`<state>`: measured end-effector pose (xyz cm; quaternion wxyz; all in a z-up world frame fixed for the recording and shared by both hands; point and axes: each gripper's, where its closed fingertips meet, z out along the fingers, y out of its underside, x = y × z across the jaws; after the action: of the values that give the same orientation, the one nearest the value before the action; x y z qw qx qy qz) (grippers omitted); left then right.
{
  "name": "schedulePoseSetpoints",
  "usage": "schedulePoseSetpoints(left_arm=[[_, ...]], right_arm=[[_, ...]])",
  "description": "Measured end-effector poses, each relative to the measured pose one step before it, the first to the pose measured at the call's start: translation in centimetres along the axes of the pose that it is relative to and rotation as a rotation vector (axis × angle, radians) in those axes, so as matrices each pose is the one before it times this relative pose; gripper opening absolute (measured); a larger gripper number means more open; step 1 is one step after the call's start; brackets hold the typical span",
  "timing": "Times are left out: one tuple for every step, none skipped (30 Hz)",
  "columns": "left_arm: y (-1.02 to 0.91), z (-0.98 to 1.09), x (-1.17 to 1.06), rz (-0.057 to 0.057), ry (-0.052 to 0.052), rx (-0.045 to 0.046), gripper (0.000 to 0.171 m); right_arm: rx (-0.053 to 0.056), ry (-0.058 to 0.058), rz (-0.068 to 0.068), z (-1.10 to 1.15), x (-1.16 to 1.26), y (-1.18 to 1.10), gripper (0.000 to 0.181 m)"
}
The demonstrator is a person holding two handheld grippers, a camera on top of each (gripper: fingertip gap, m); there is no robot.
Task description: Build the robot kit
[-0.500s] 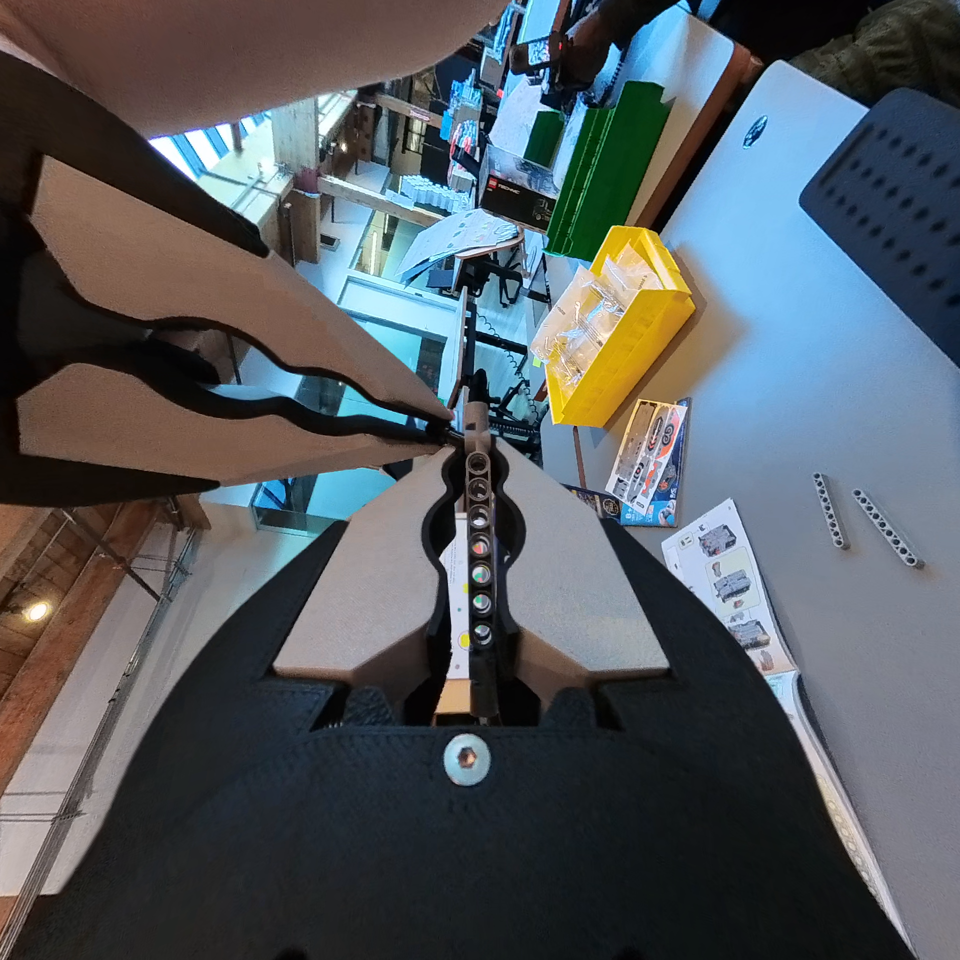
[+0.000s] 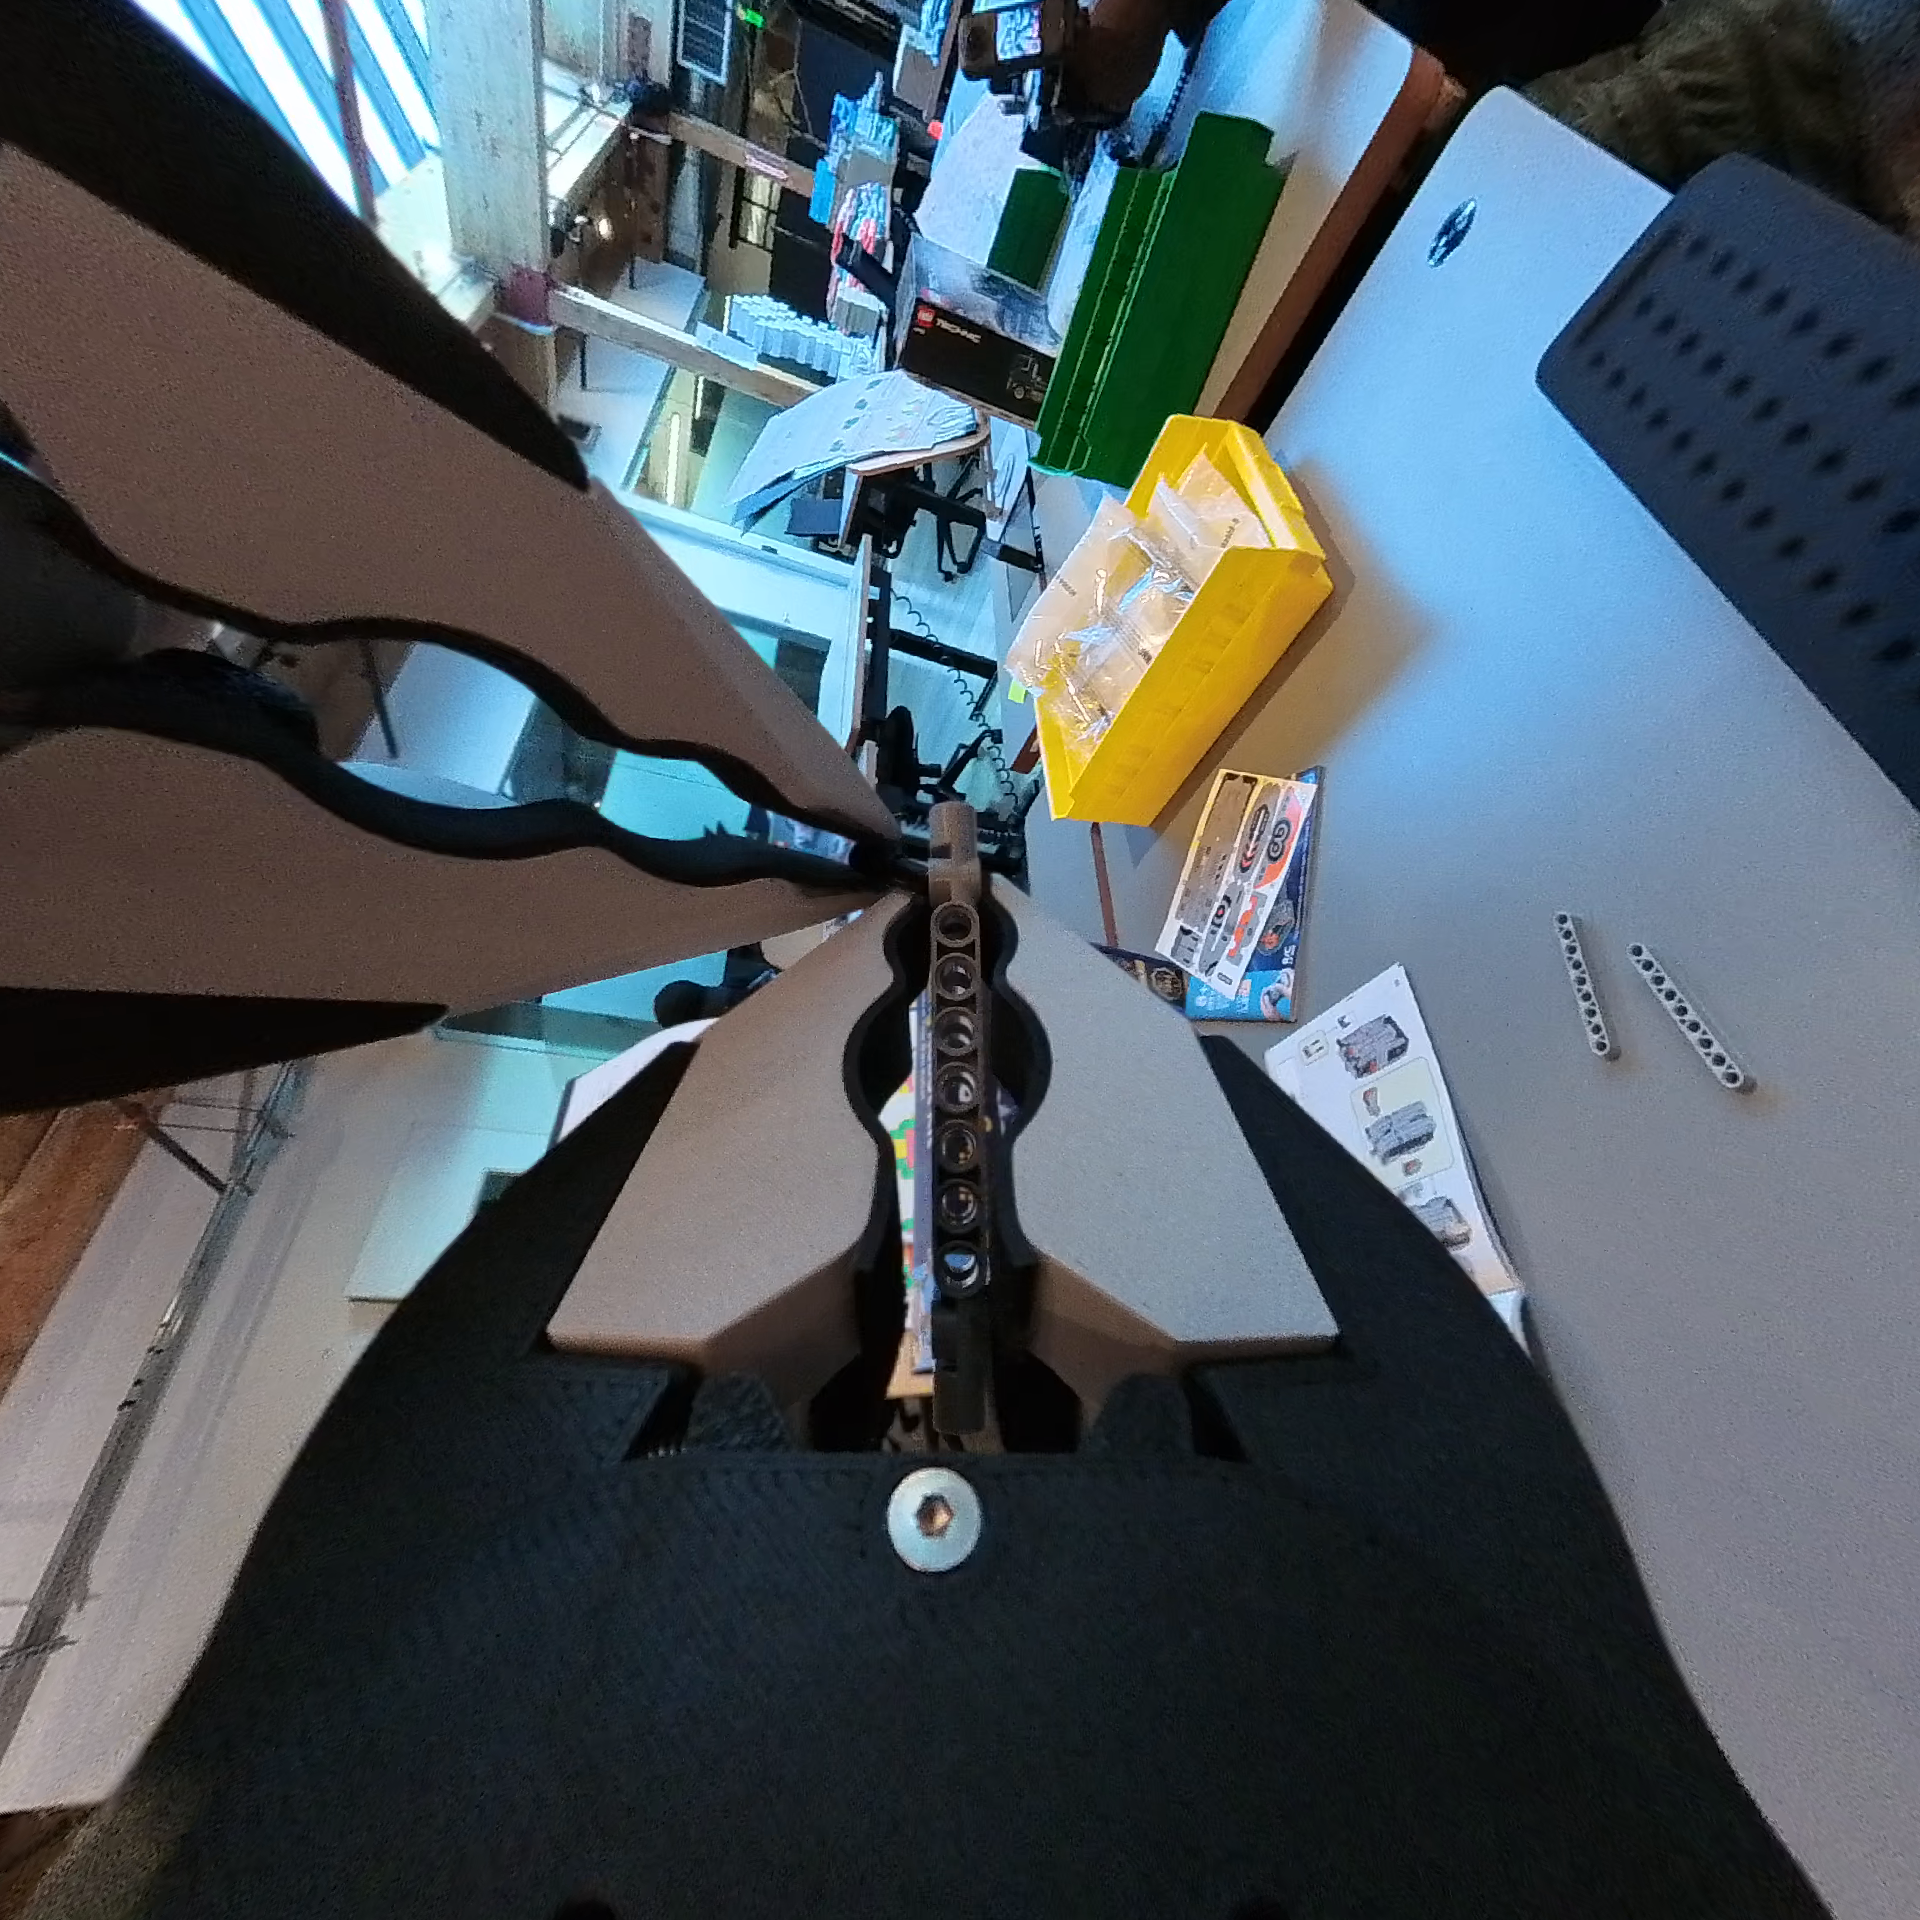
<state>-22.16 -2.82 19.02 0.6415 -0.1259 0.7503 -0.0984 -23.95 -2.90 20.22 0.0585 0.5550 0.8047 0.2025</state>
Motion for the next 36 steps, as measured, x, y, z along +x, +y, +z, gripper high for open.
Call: schedulePoseSetpoints(left_arm=[[-0.059, -0.033, 0.089, -0.0064, 0.0097, 0.00582, 0.005], [-0.082, -0.029, 0.042, -0.0043, 0.0062, 0.00629, 0.005], [-0.039, -0.043, -0.022, 0.0020, 0.0013, 0.00439, 0.005], [-0.044, -0.054, -0.015, 0.0039, 0.0012, 0.00523, 0.005], [-0.087, -0.055, 0.038, -0.0011, 0.0059, 0.00783, 0.005], [-0.135, -0.061, -0.011, -0.0052, 0.0042, 0.00986, 0.005], [-0.137, -0.061, -0.008, -0.0069, 0.0044, 0.01030, 0.005], [-0.114, -0.045, -0.027, -0.0055, 0.0032, 0.00806, 0.005], [-0.058, -0.019, -0.038, -0.0004, 0.0004, 0.00430, 0.005], [-0.043, -0.019, -0.026, 0.0016, -0.0004, 0.00191, 0.005], [-0.034, -0.005, 0.018, 0.0013, 0.0011, 0.00038, 0.005], [-0.042, 0.006, 0.058, 0.0010, 0.0025, 0.00151, 0.005], [-0.033, 0.017, 0.052, 0.0009, 0.0020, 0.00016, 0.005], [-0.011, 0.033, 0.055, 0.0016, 0.0015, -0.00092, 0.005], [-0.037, 0.022, 0.075, 0.0000, 0.0026, 0.00066, 0.005], [-0.048, 0.041, 0.079, -0.0026, 0.0041, 0.00138, 0.005], [-0.028, 0.035, 0.089, -0.0027, 0.0049, 0.00062, 0.005], [-0.023, 0.013, 0.083, -0.0018, 0.0037, -0.00015, 0.005], [-0.028, 0.015, 0.100, -0.0036, 0.0041, 0.00020, 0.005], [-0.053, -0.005, 0.142, -0.0105, 0.0083, 0.00382, 0.005], [-0.072, -0.039, 0.135, -0.0155, 0.0081, 0.00608, 0.005], [-0.067, -0.063, 0.118, -0.0175, 0.0047, 0.00804, 0.005], [-0.124, -0.084, 0.113, -0.0127, 0.0007, 0.01263, 0.005], [-0.032, -0.101, 0.100, -0.0067, -0.0027, 0.00765, 0.005], [0.020, -0.110, 0.097, -0.0042, -0.0027, 0.00453, 0.005], [0.071, -0.104, 0.109, -0.0068, -0.0014, 0.00188, 0.005], [0.056, -0.108, 0.224, -0.0097, 0.0102, 0.00531, 0.005], [-0.130, -0.150, 0.297, -0.0167, 0.0166, 0.01663, 0.005], [-0.248, -0.181, 0.299, -0.0171, 0.0193, 0.02315, 0.005], [-0.229, -0.189, 0.407, -0.0143, 0.0287, 0.02025, 0.005], [-0.119, -0.179, 0.480, -0.0119, 0.0351, 0.01416, 0.005], [0.035, -0.130, 0.466, -0.0135, 0.0336, 0.00612, 0.005], [0.222, -0.074, 0.240, -0.0124, 0.0171, -0.00282, 0.005], [0.357, -0.025, 0.090, -0.0079, 0.0016, -0.00544, 0.005], [0.432, 0.004, 0.007, -0.0087, -0.0100, -0.00328, 0.005], [0.553, 0.039, -0.071, -0.0160, -0.0201, -0.00590, 0.005]], right_arm=[[-0.0187, 0.0042, -0.0108, -0.021, -0.044, -0.055, 0.004], [-0.0168, 0.0041, -0.0079, -0.062, -0.022, -0.036, 0.004], [-0.0178, 0.0076, -0.0102, -0.080, 0.030, -0.007, 0.004], [-0.0128, 0.0092, -0.0152, -0.101, 0.016, -0.045, 0.004], [-0.0102, 0.0059, -0.0099, -0.102, -0.017, -0.040, 0.004], [-0.0081, 0.0033, -0.0048, -0.113, -0.034, -0.044, 0.004], [-0.0040, 0.0027, -0.0032, -0.123, -0.049, -0.045, 0.004], [-0.0014, 0.0035, -0.0029, -0.105, -0.031, -0.040, 0.004], [0.0007, 0.0039, -0.0004, -0.076, -0.014, -0.012, 0.004], [0.0037, 0.0031, -0.0006, -0.039, -0.013, -0.006, 0.004], [0.0066, 0.0012, 0.0002, 0.003, -0.038, -0.028, 0.004], [0.0093, -0.0021, 0.0018, 0.023, -0.081, -0.048, 0.004], [0.0085, -0.0014, 0.0015, 0.032, -0.053, -0.034, 0.004], [0.0070, -0.0005, -0.0005, 0.044, -0.053, -0.025, 0.004], [0.0058, -0.0024, -0.0002, 0.031, -0.078, -0.041, 0.004], [0.0038, -0.0045, 0.0029, 0.021, -0.086, -0.041, 0.004], [0.0046, -0.0040, 0.0036, 0.029, -0.061, -0.054, 0.004], [0.0060, -0.0022, 0.0028, 0.020, -0.050, -0.039, 0.004], [0.0092, 0.0014, 0.0039, 0.017, -0.021, -0.081, 0.004], [0.0138, 0.0040, 0.0043, 0.057, -0.089, -0.094, 0.004], [0.0191, 0.0143, -0.0010, 0.080, -0.057, -0.088, 0.004], [0.0262, 0.0221, -0.0050, 0.074, -0.060, -0.083, 0.004], [0.0381, 0.0303, -0.0073, 0.034, -0.009, -0.166, 0.004], [0.0452, 0.0394, -0.0037, 0.026, 0.055, -0.158, 0.004], [0.0355, 0.0452, -0.0012, 0.053, 0.081, 0.053, 0.004], [0.0321, 0.0583, -0.0020, 0.004, 0.192, 0.170, 0.004], [0.0475, 0.0729, -0.0072, -0.013, 0.255, -0.004, 0.004], [0.0425, 0.0743, -0.0154, 0.013, 0.145, 0.024, 0.004], [0.0271, 0.0704, -0.0145, 0.067, -0.005, 0.120, 0.004], [0.0191, 0.0745, -0.0103, 0.120, 0.027, 0.127, 0.004], [0.0246, 0.0734, -0.0061, 0.135, -0.015, -0.108, 0.003], [0.0357, 0.0646, 0.0064, 0.069, -0.161, -0.338, 0.003], [0.0436, 0.0549, 0.0253, -0.008, -0.278, -0.436, 0.003], [0.0565, 0.0409, 0.0394, 0.024, -0.442, -0.480, 0.003], [0.0550, 0.0440, 0.0525, 0.116, -0.358, -0.233, 0.003], [0.0438, 0.0476, 0.0623, 0.179, -0.257, 0.171, 0.003]])
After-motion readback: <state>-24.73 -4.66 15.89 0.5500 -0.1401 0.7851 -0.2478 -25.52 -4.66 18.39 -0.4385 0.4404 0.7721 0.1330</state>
